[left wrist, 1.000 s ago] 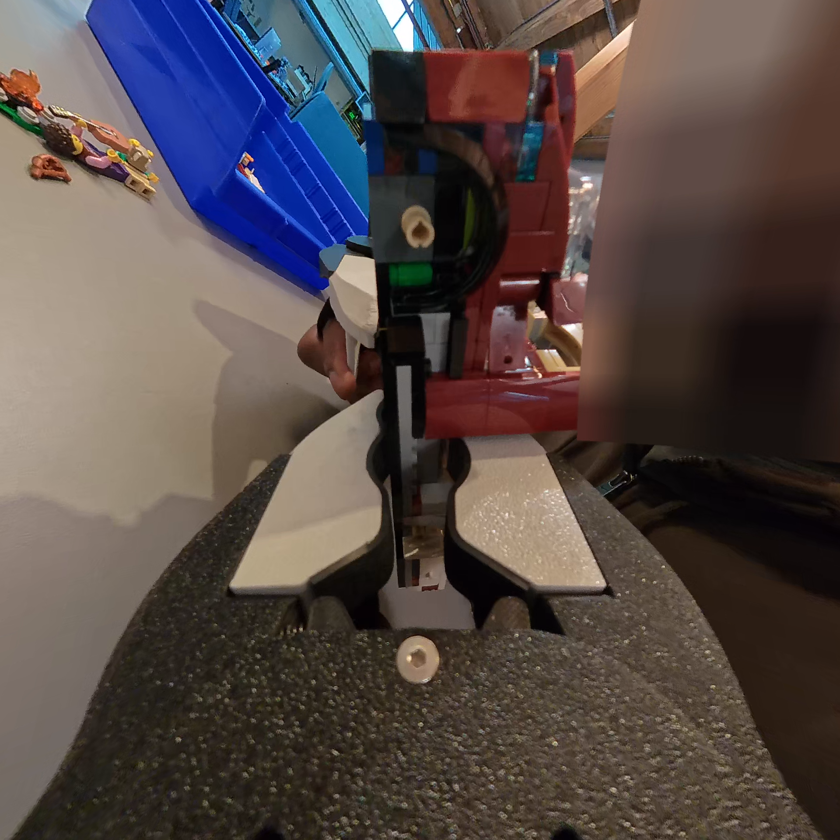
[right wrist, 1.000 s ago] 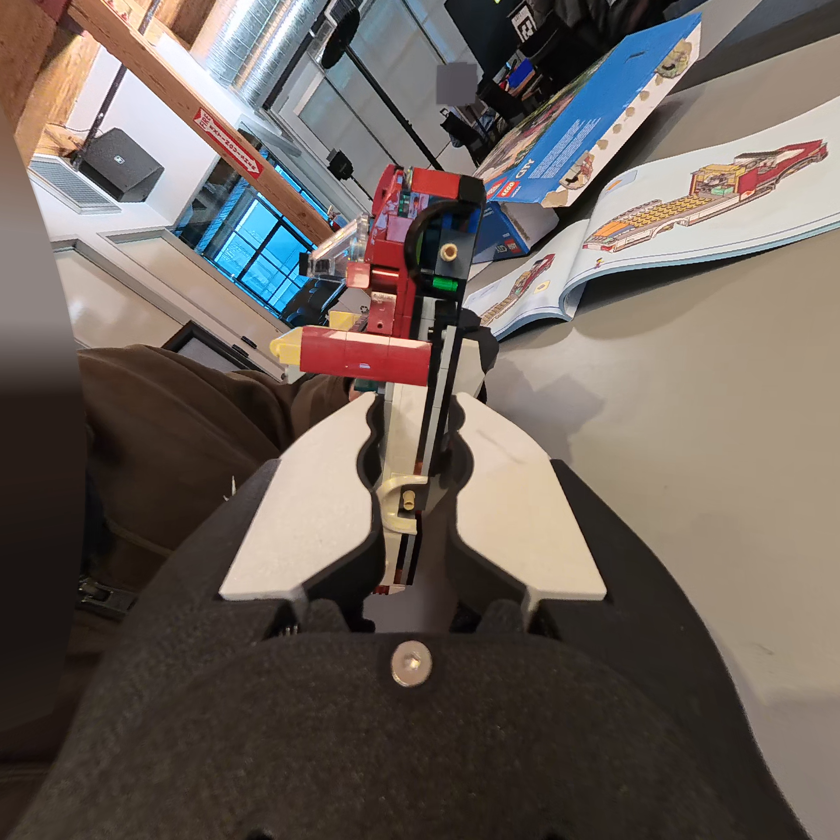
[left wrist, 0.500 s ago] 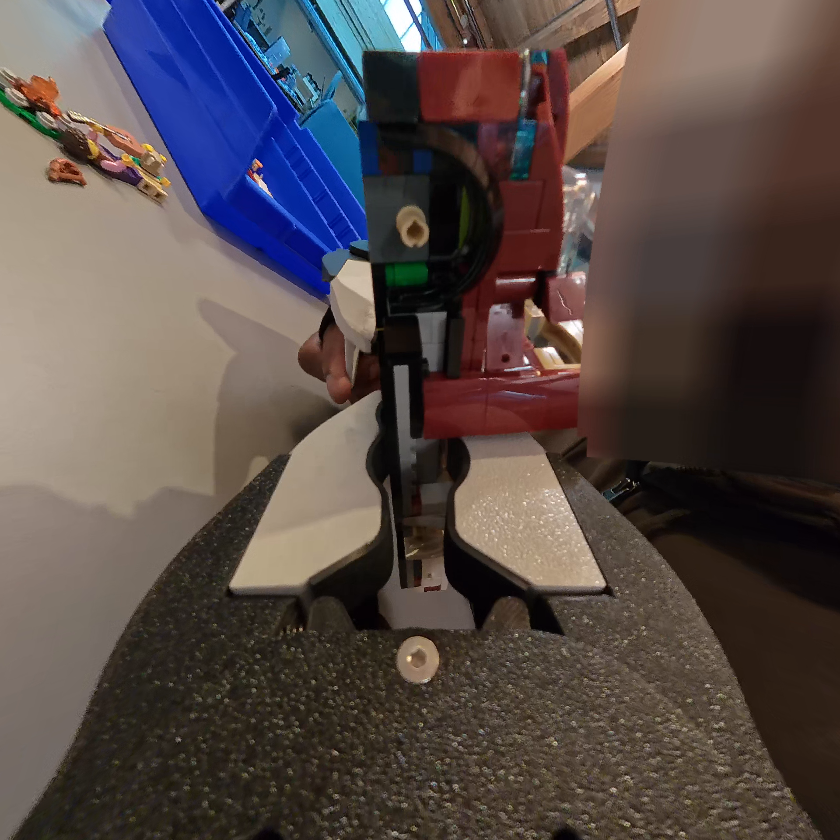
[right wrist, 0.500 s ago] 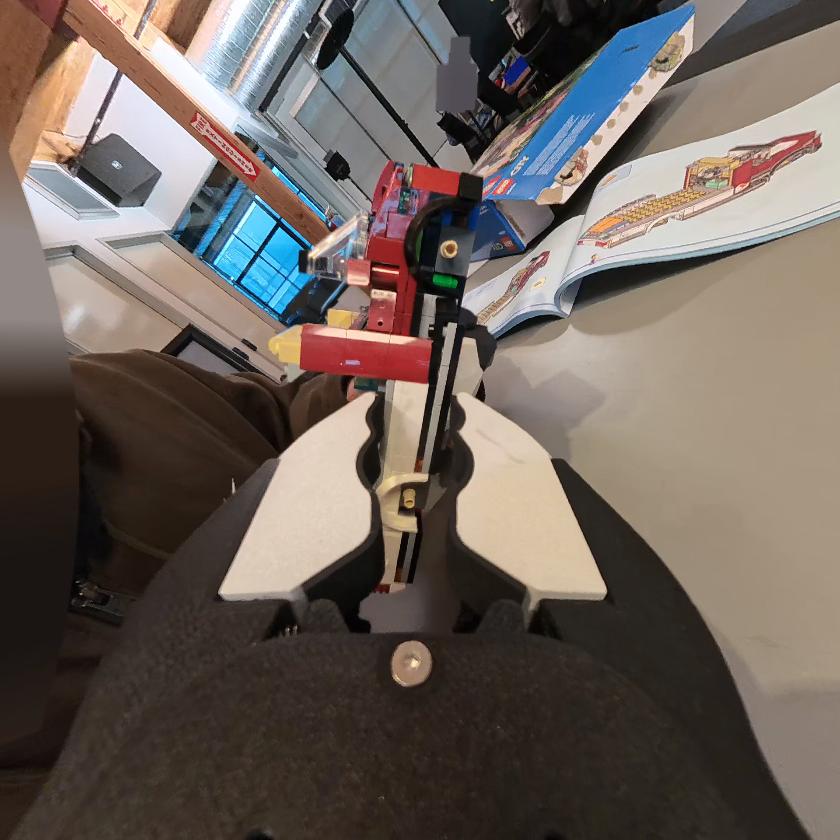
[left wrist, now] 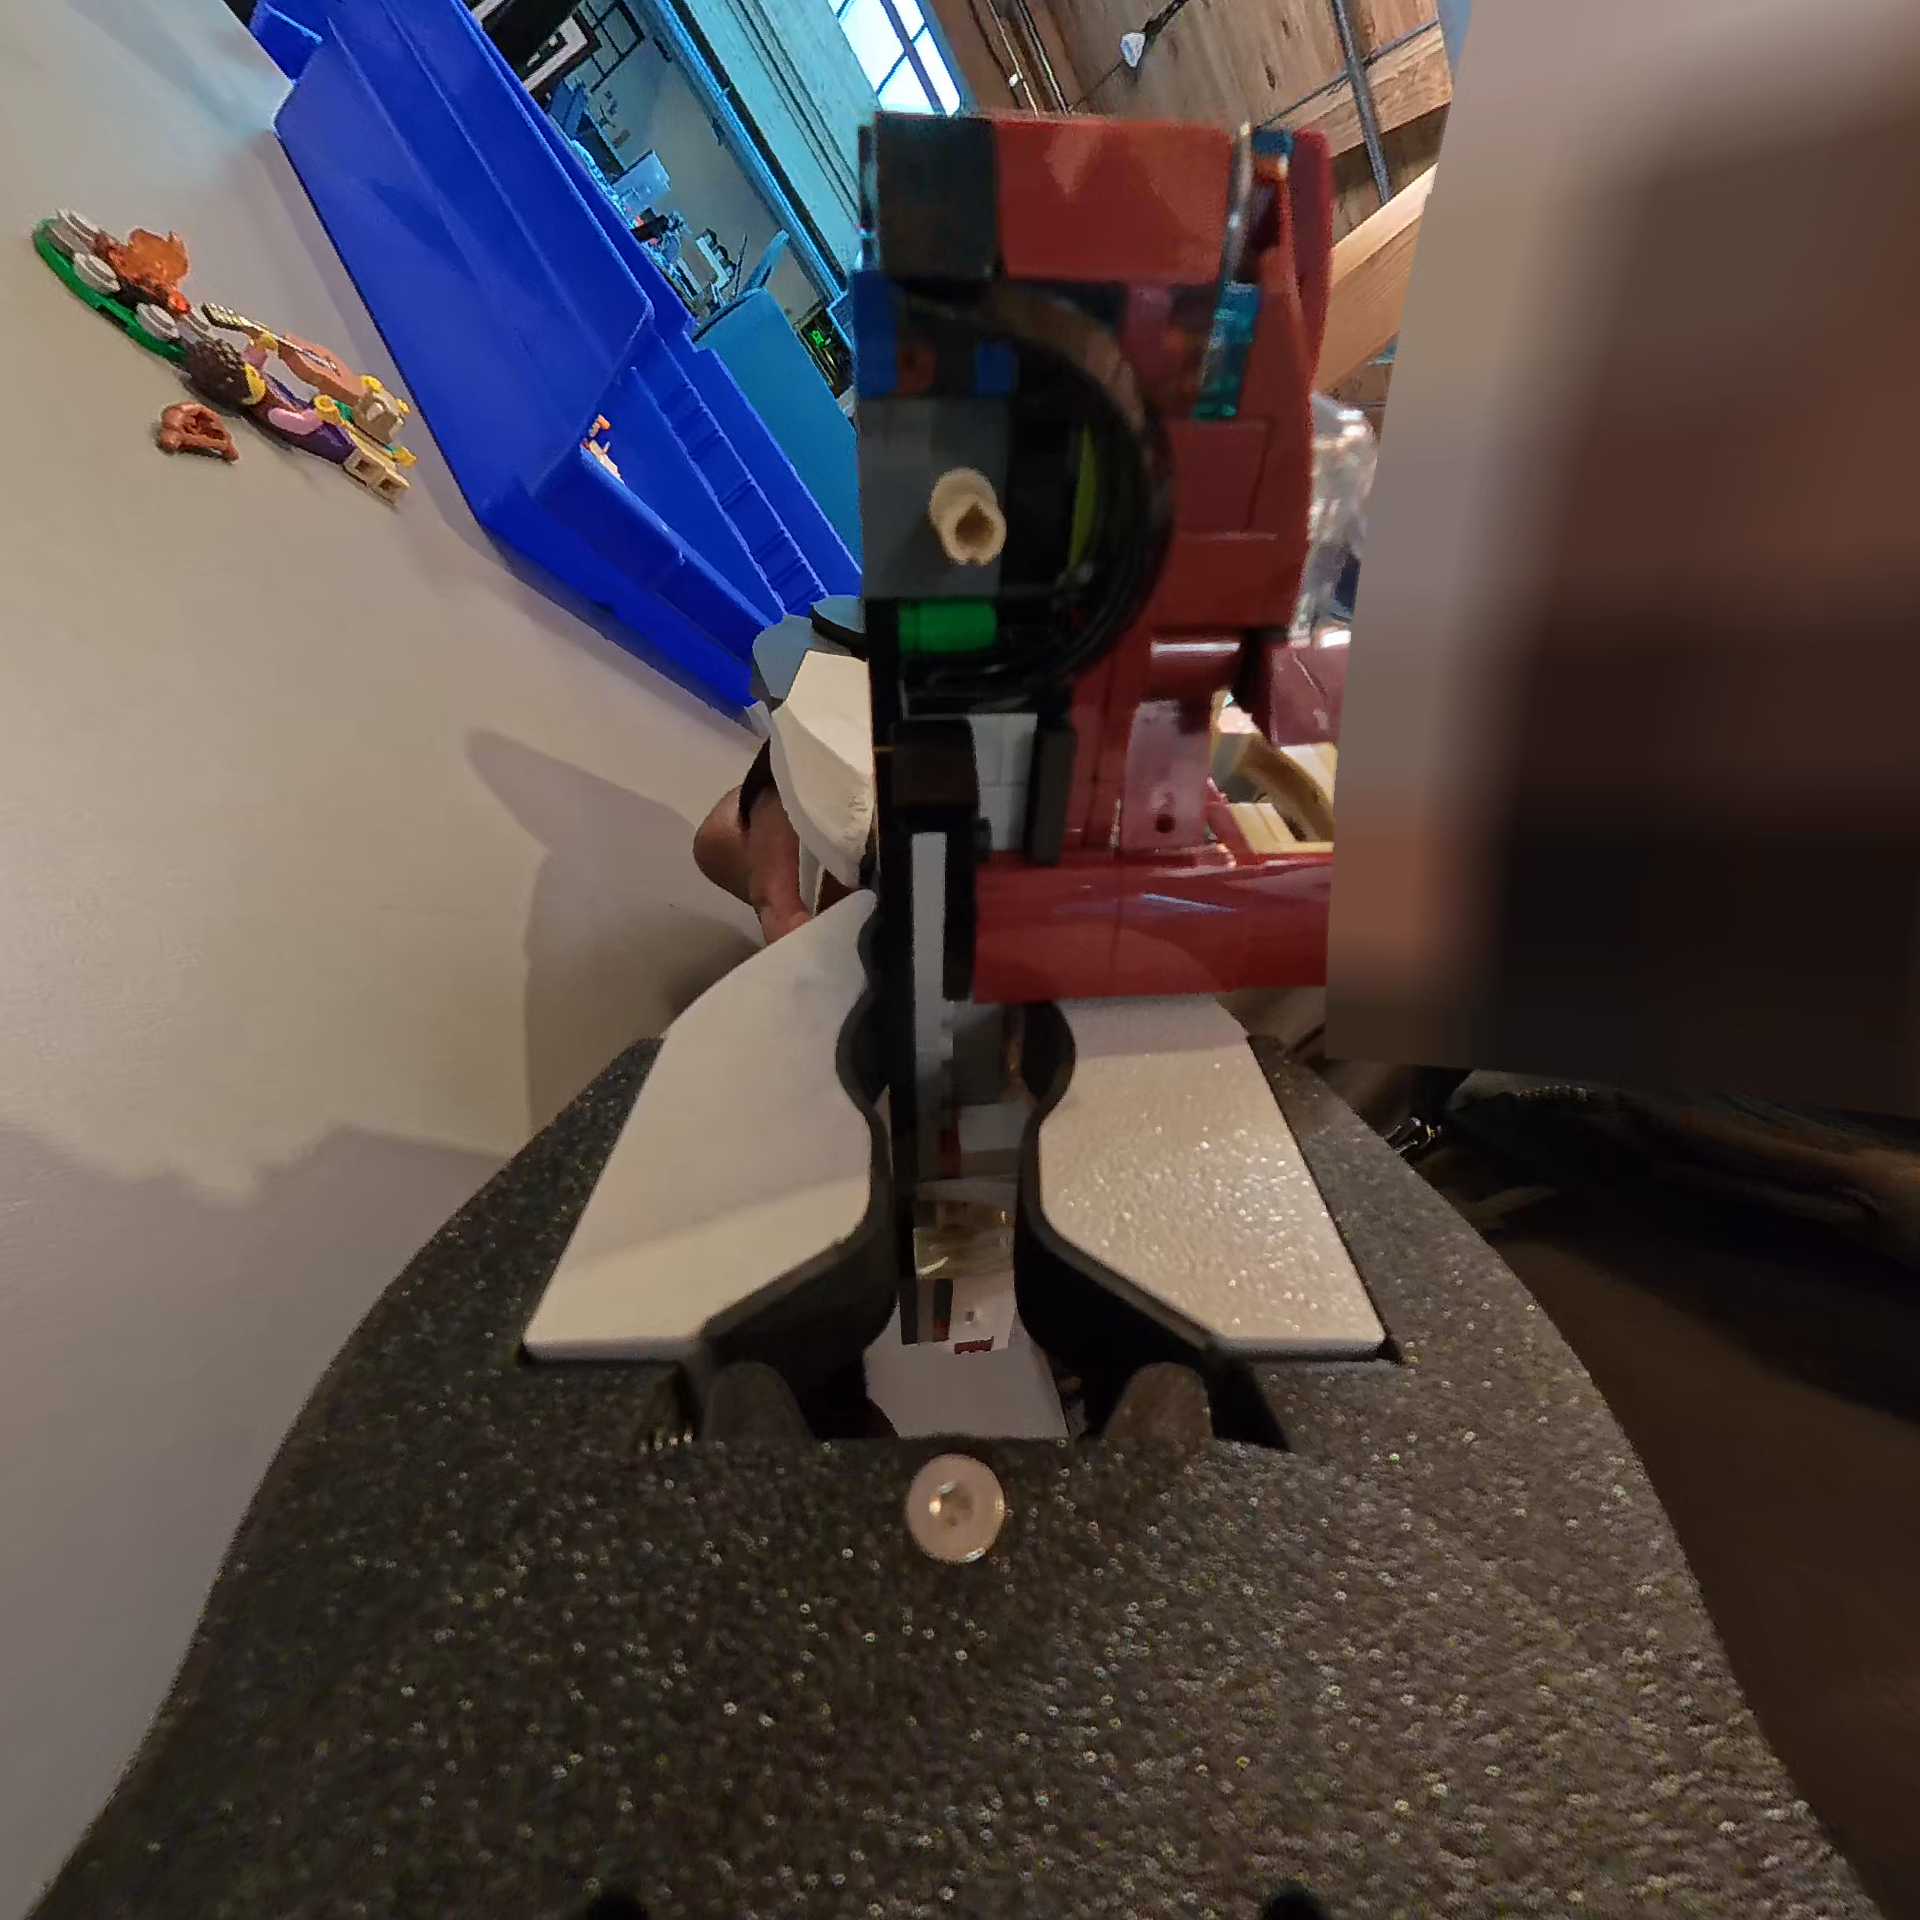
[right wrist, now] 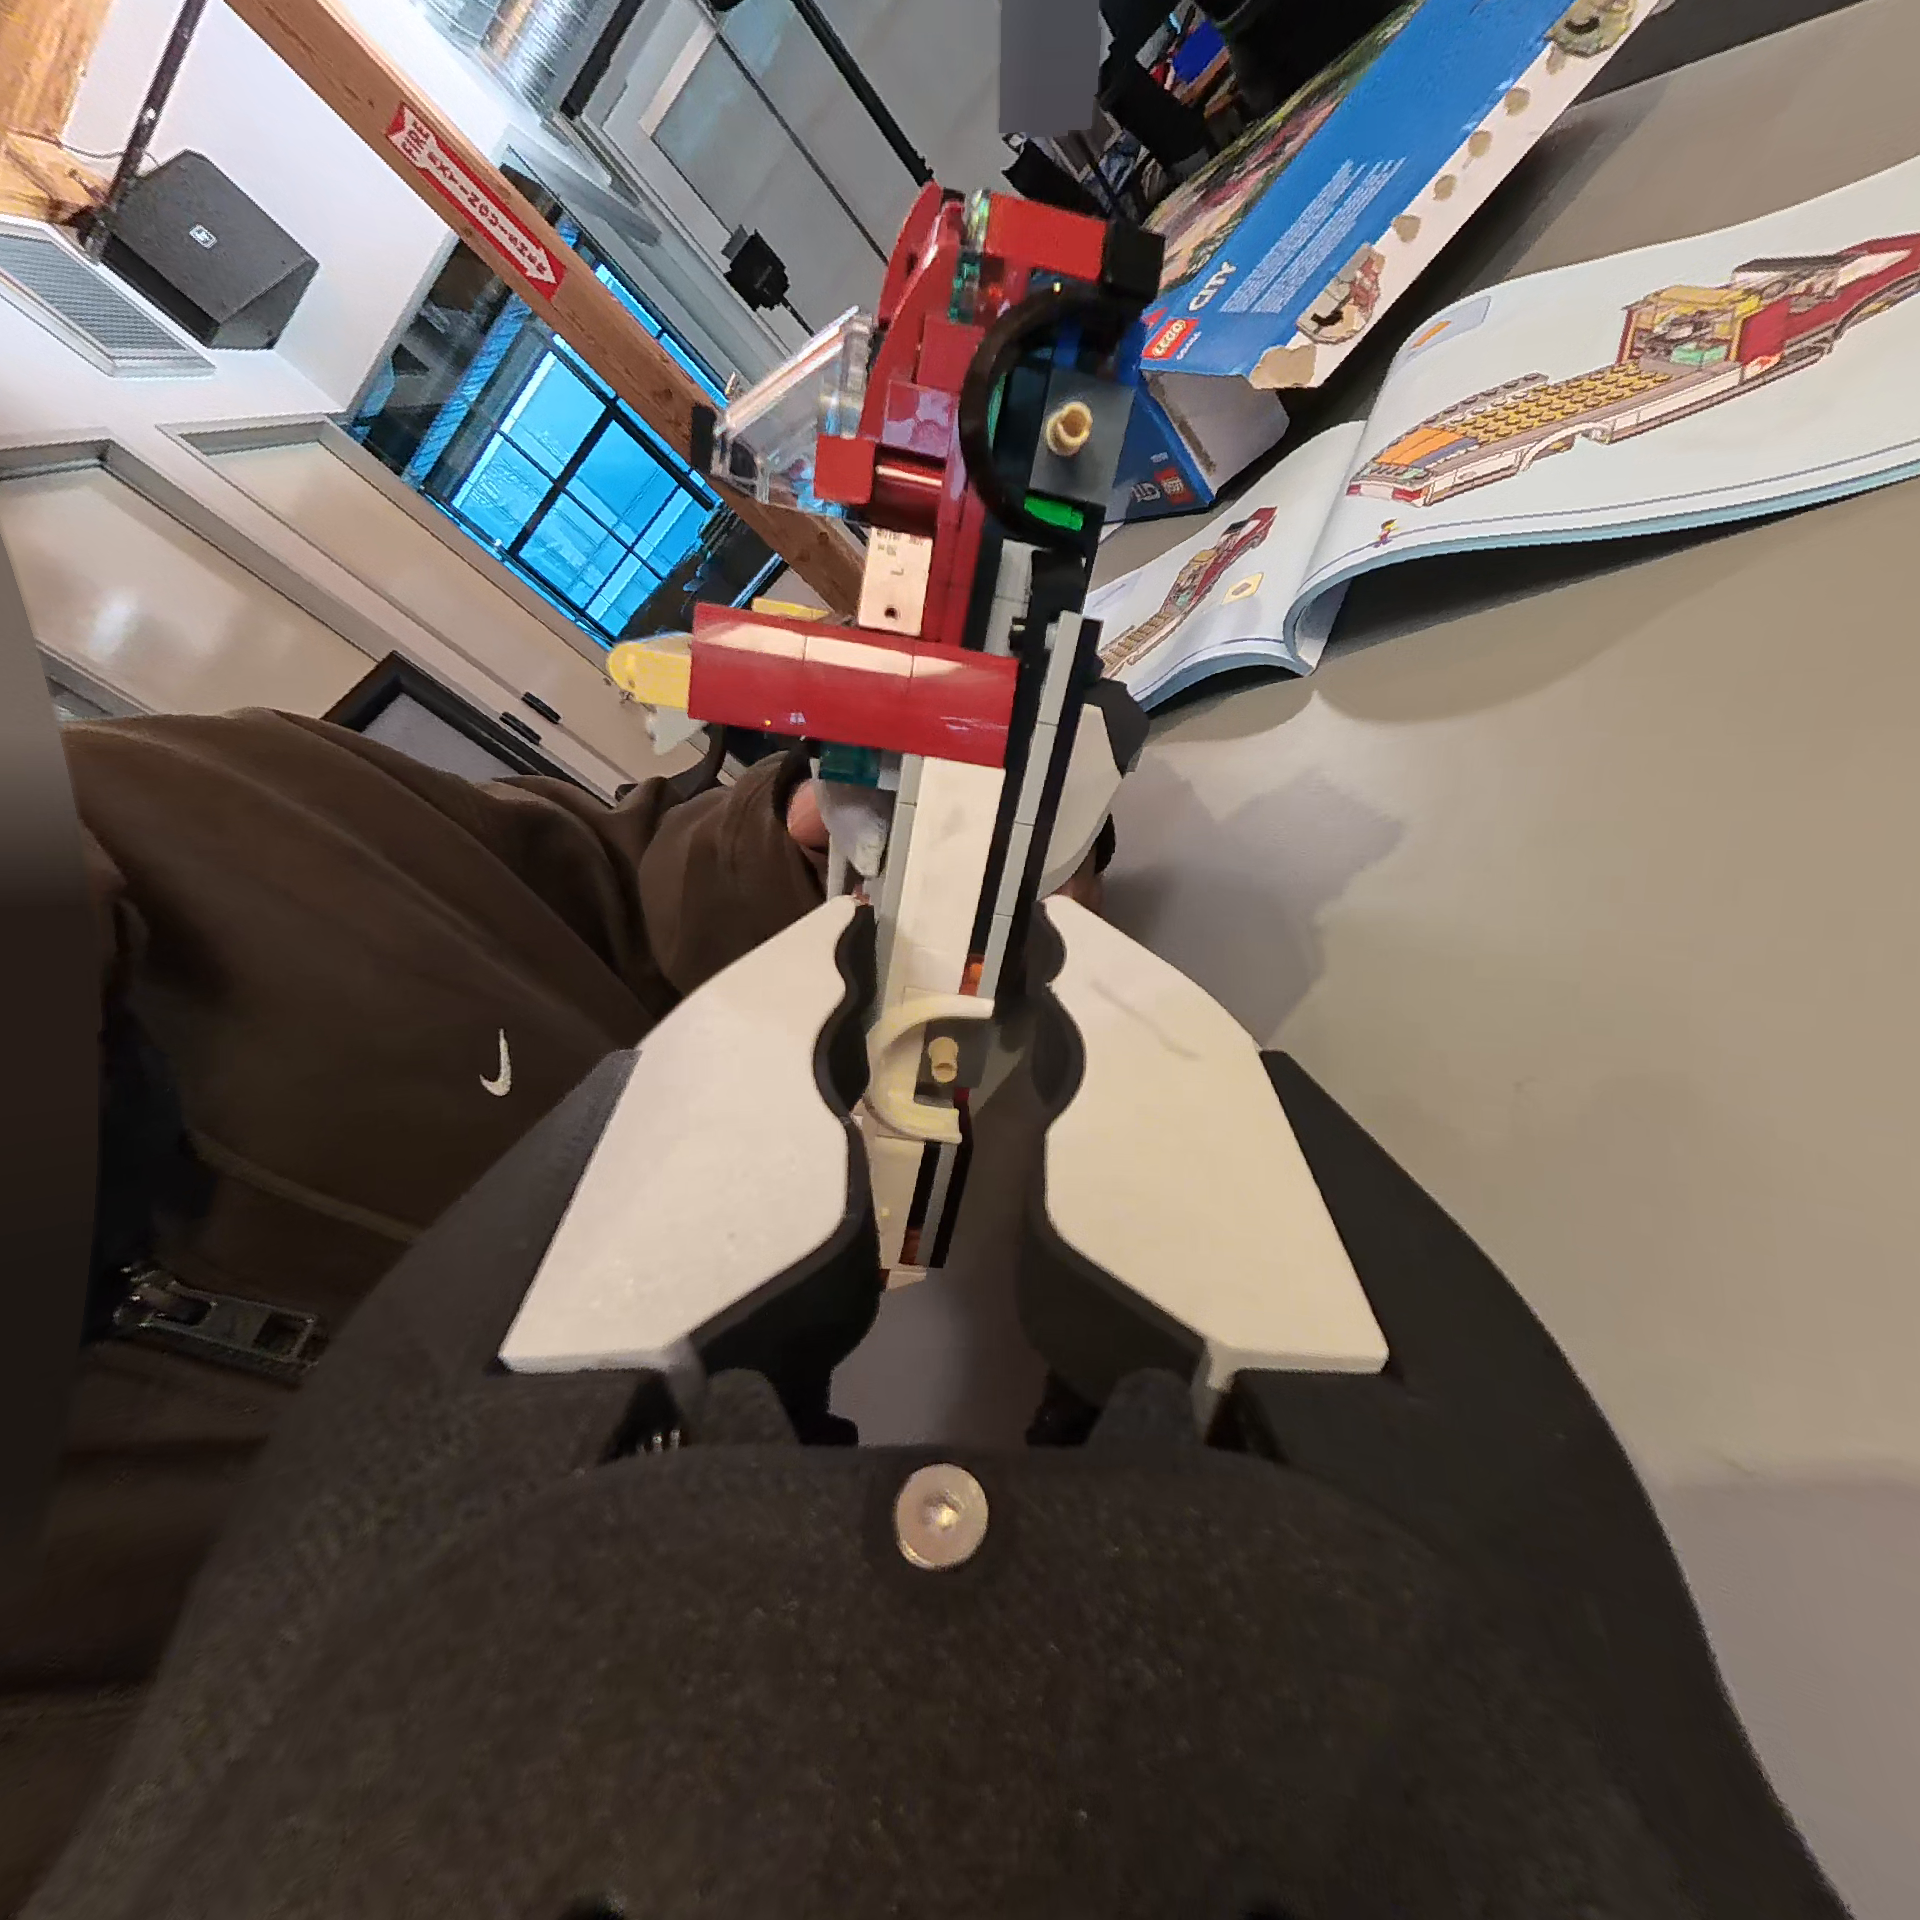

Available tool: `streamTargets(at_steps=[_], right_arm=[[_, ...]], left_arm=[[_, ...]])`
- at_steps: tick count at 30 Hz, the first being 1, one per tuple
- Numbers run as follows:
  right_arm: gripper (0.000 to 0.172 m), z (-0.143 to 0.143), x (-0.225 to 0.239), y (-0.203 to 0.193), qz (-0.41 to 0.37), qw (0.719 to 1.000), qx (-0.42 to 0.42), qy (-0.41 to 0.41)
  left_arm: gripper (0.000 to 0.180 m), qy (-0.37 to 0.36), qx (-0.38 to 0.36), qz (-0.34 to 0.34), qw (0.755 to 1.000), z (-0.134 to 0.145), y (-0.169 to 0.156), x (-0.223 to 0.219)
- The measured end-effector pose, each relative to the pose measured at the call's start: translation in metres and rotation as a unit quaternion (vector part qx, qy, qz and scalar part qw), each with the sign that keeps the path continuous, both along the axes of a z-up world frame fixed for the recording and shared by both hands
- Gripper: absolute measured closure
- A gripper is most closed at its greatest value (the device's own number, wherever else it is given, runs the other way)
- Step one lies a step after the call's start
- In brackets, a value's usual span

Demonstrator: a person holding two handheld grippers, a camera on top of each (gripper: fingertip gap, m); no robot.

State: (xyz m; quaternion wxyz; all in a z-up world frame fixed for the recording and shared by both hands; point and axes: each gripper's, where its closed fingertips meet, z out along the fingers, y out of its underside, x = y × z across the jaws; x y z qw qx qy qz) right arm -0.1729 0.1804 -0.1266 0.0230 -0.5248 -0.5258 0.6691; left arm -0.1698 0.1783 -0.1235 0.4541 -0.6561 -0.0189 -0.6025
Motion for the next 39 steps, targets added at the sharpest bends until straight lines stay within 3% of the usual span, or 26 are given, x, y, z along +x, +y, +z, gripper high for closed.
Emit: streamTargets(at_steps=[8,12,16,30,33,39], right_arm=[[0.143,0.000,-0.001,0.001,-0.003,1.000,-0.013,-0.006],[0.133,-0.002,0.001,-0.002,0.014,1.000,-0.006,-0.009],[0.142,-0.006,0.002,-0.004,0.015,1.000,0.010,-0.009],[0.141,-0.009,0.002,-0.001,0.025,0.999,0.000,-0.029],[0.128,-0.004,0.003,0.004,0.027,0.999,0.022,-0.012],[0.129,0.000,-0.001,0.042,-0.028,0.993,0.113,0.025]], left_arm=[[0.160,-0.003,-0.004,0.007,1.000,0.000,0.002,-0.002],[0.160,-0.017,-0.006,0.019,1.000,0.001,0.003,-0.007],[0.160,-0.015,-0.006,0.017,1.000,0.001,0.003,-0.007],[0.160,-0.021,-0.021,0.026,0.999,-0.002,0.006,-0.008],[0.160,-0.031,-0.024,0.051,0.998,-0.002,0.008,-0.016],[0.160,-0.098,-0.051,0.084,0.990,-0.003,0.011,-0.027]])
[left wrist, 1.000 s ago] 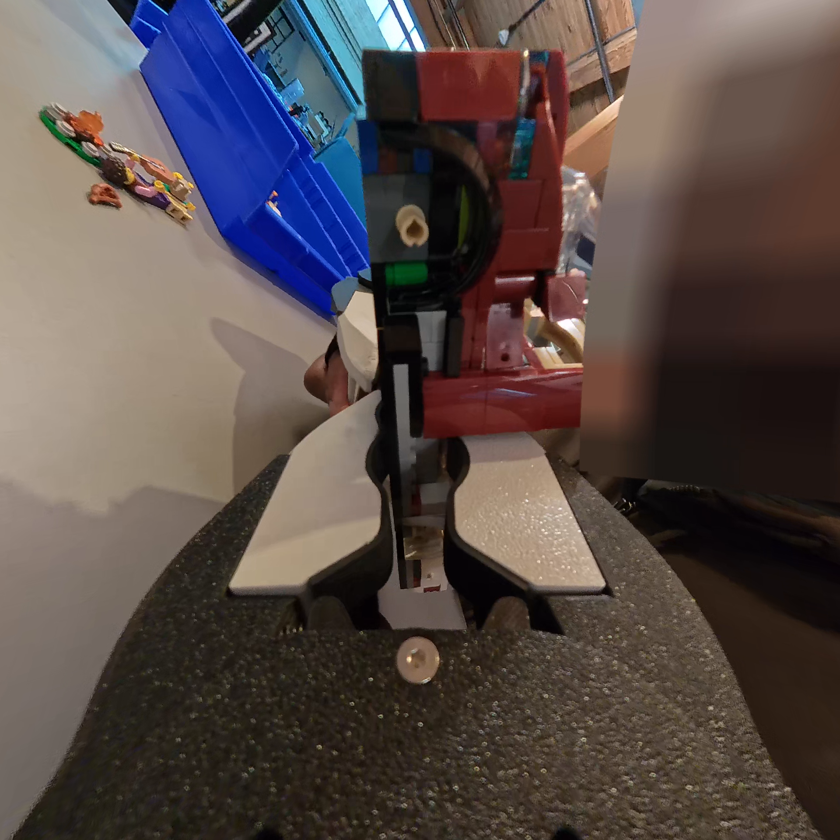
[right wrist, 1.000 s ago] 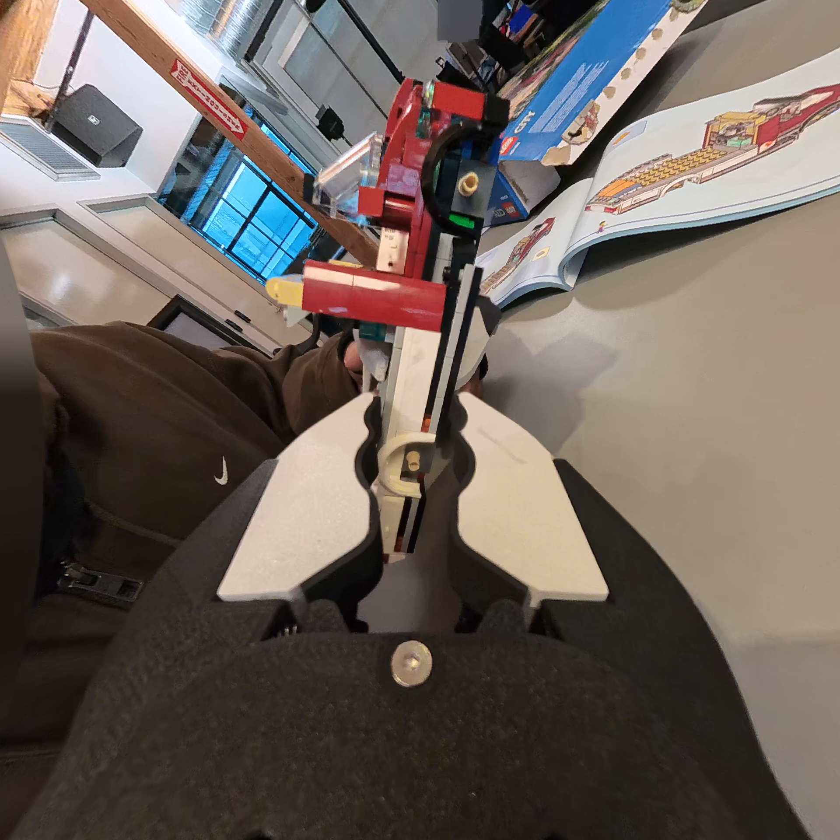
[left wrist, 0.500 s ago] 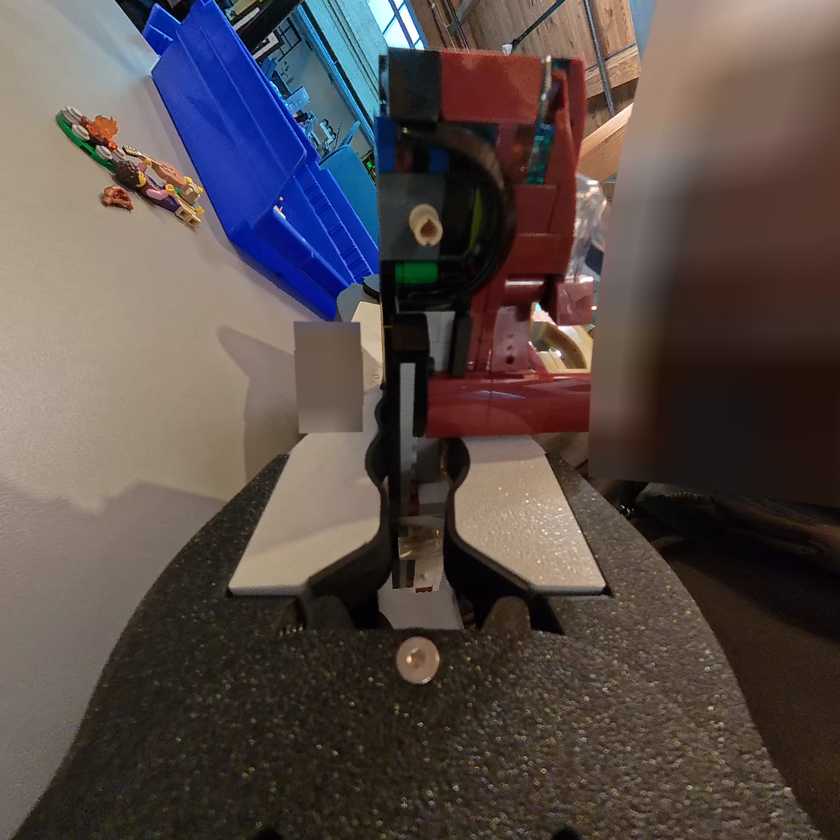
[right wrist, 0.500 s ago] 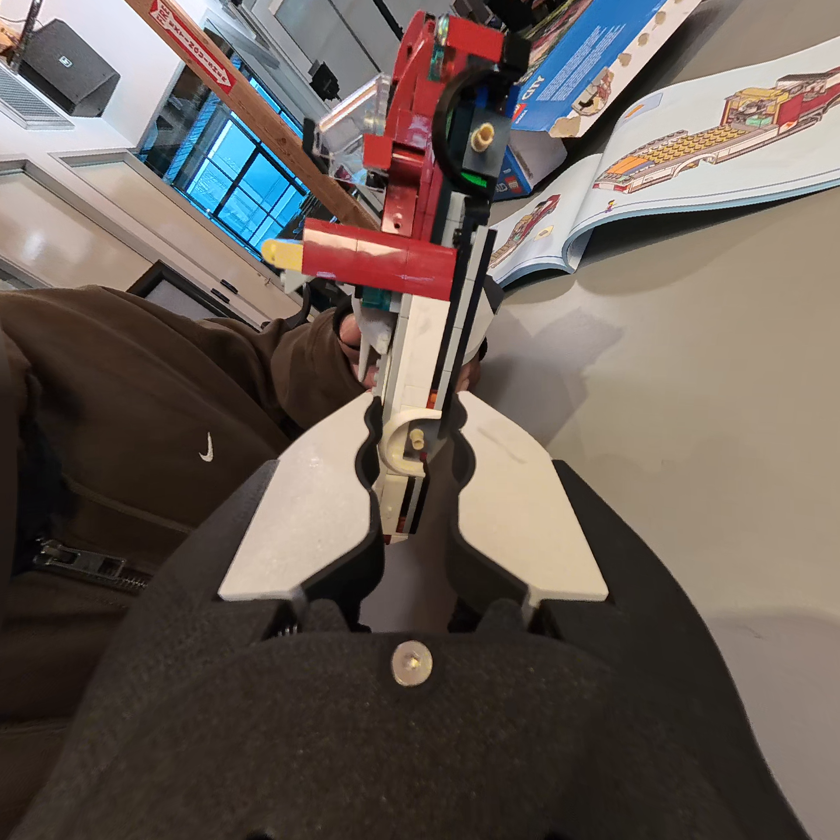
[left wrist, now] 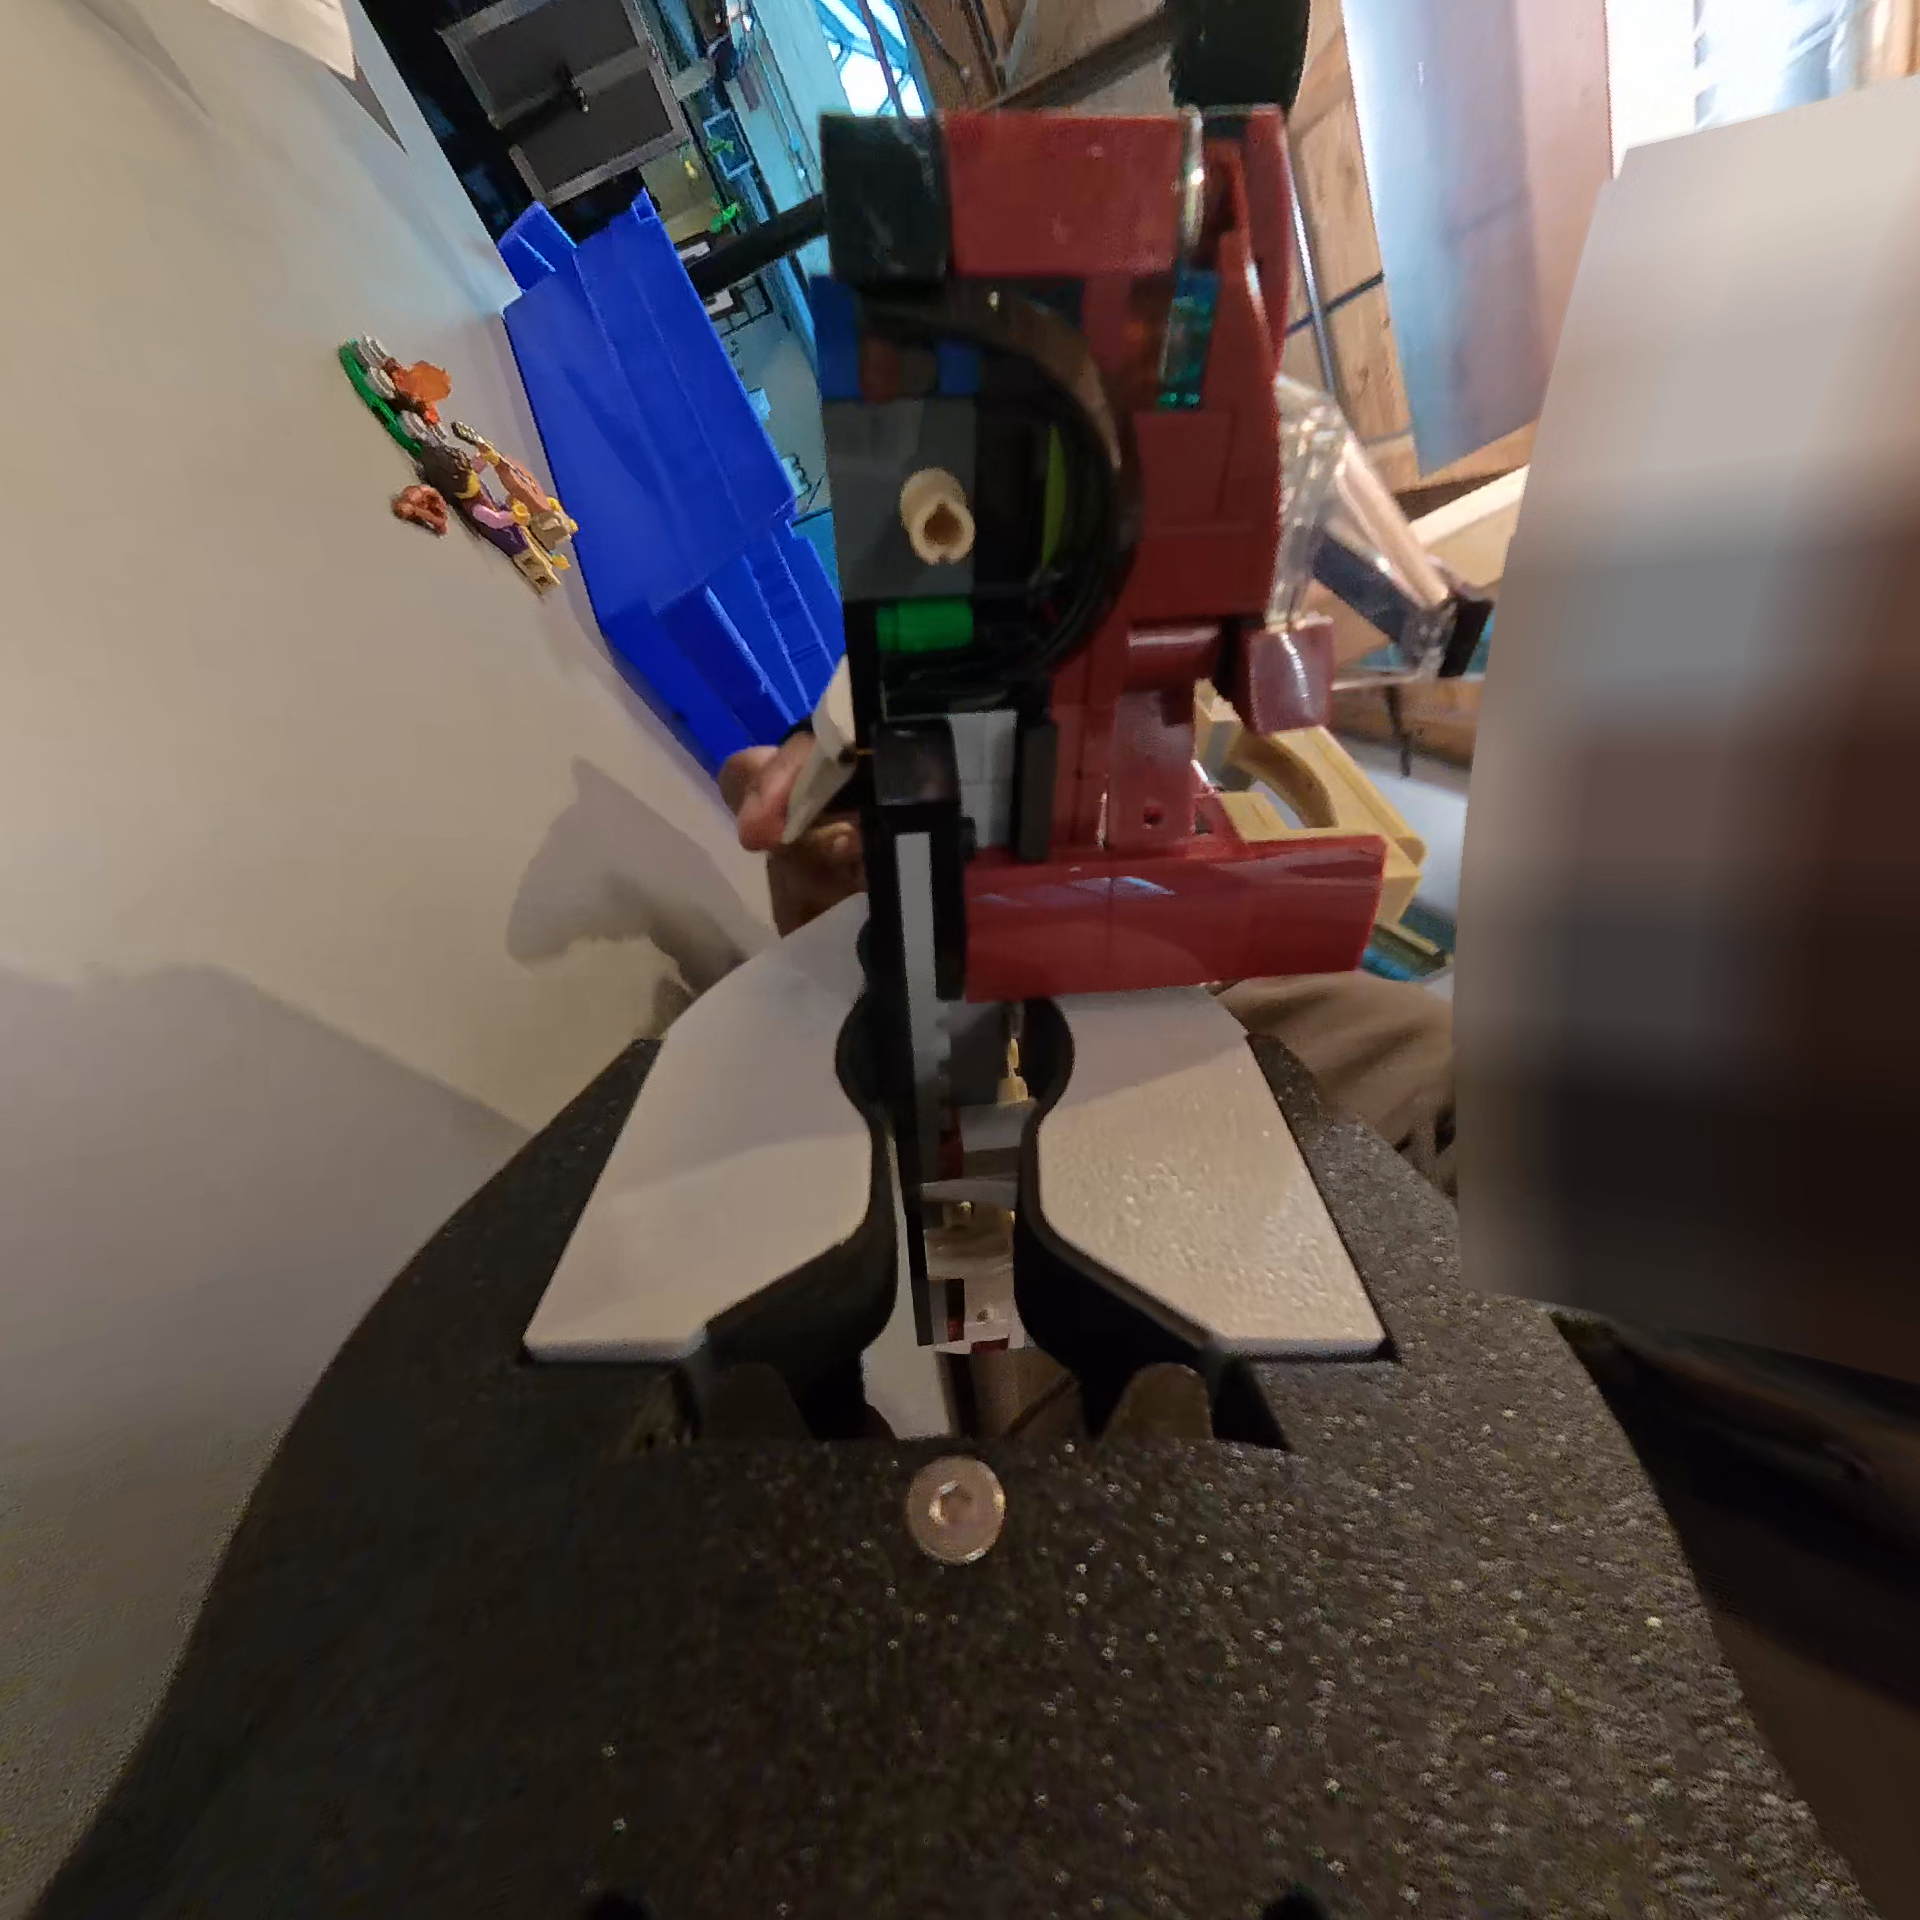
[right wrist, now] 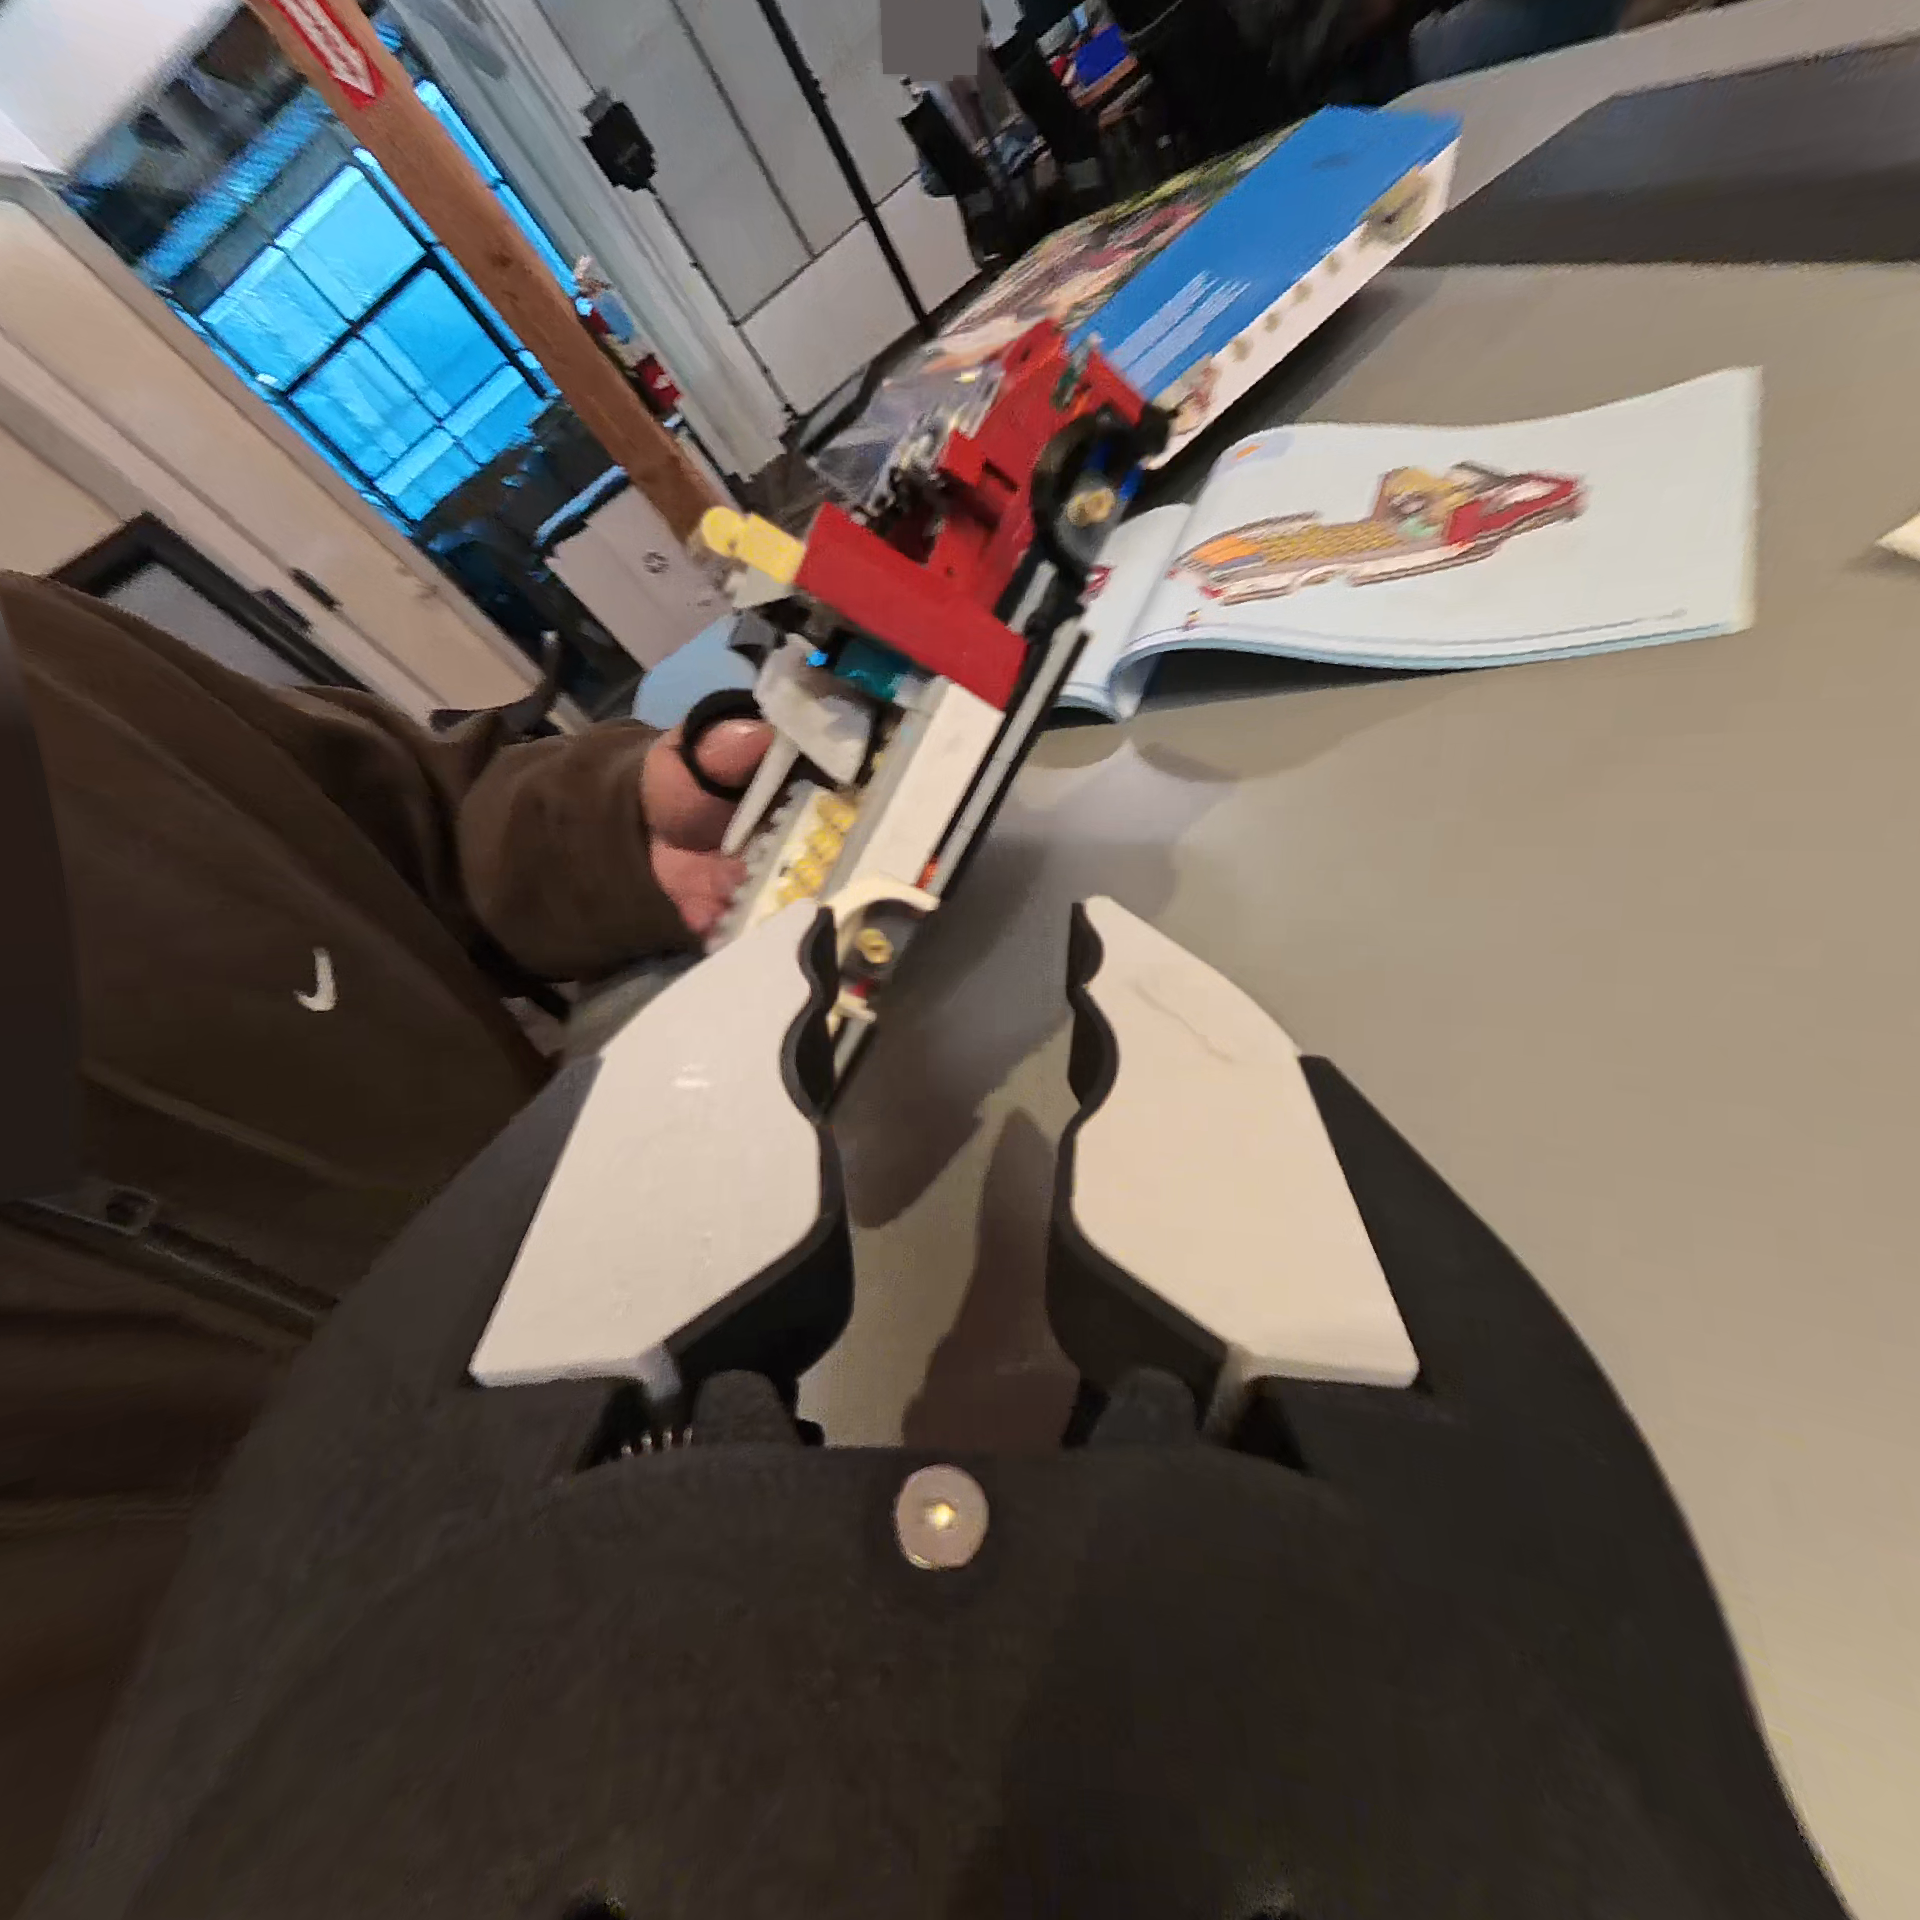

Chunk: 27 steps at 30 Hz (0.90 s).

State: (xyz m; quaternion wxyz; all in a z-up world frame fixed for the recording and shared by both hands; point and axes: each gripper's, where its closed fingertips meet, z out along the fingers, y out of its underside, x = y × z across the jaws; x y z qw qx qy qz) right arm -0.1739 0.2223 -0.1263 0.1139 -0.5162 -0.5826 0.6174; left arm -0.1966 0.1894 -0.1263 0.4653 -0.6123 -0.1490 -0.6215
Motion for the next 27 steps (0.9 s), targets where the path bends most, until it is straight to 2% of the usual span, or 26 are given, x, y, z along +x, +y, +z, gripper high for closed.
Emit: streamTargets(at_steps=[4,10,15,27], right_arm=[[0.134,-0.014,-0.006,0.021,-0.032,0.999,0.033,-0.010],[0.136,-0.042,-0.013,0.028,-0.035,0.997,0.049,-0.054],[0.138,-0.042,-0.015,0.033,-0.037,0.997,0.016,-0.061],[0.140,-0.042,-0.015,0.034,-0.039,0.997,0.011,-0.063]], left_arm=[[0.160,-0.036,-0.012,0.002,0.999,-0.002,0.000,0.007],[0.160,-0.043,-0.012,-0.025,0.999,-0.001,-0.003,0.020],[0.160,-0.051,-0.008,-0.030,0.998,0.000,-0.004,0.020],[0.160,-0.049,-0.012,-0.036,0.998,-0.001,-0.003,0.022]])
